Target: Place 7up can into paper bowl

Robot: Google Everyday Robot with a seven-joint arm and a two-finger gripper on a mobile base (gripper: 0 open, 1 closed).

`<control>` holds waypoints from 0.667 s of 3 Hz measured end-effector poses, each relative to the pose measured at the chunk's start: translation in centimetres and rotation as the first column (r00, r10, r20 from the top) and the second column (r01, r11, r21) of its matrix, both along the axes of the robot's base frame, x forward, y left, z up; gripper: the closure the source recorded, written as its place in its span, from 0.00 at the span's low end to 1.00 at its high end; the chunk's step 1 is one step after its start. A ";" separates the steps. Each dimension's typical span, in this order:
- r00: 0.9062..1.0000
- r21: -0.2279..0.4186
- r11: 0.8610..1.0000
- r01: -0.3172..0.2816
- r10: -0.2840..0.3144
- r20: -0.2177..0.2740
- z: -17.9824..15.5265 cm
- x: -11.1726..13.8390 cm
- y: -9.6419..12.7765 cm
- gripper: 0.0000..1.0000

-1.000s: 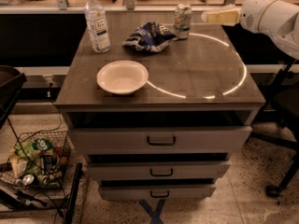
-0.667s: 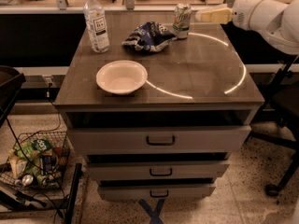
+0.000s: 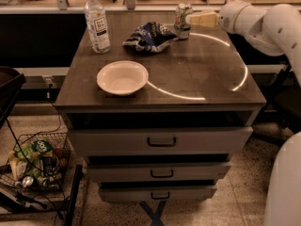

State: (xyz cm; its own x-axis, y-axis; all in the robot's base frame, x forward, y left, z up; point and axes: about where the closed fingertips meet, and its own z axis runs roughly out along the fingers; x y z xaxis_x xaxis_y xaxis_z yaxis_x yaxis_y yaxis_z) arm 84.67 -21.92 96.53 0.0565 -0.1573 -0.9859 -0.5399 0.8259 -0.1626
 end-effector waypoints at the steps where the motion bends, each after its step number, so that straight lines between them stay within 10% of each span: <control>1: 1.000 0.023 1.000 -0.017 0.017 -0.022 -1.4 1.1 1.6 0.00; 2: 0.999 0.037 0.999 -0.019 0.020 -0.033 -2.3 2.0 2.4 0.00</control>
Offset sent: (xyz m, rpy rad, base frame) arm 0.0305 0.0258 -0.0314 0.0506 0.0440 0.0123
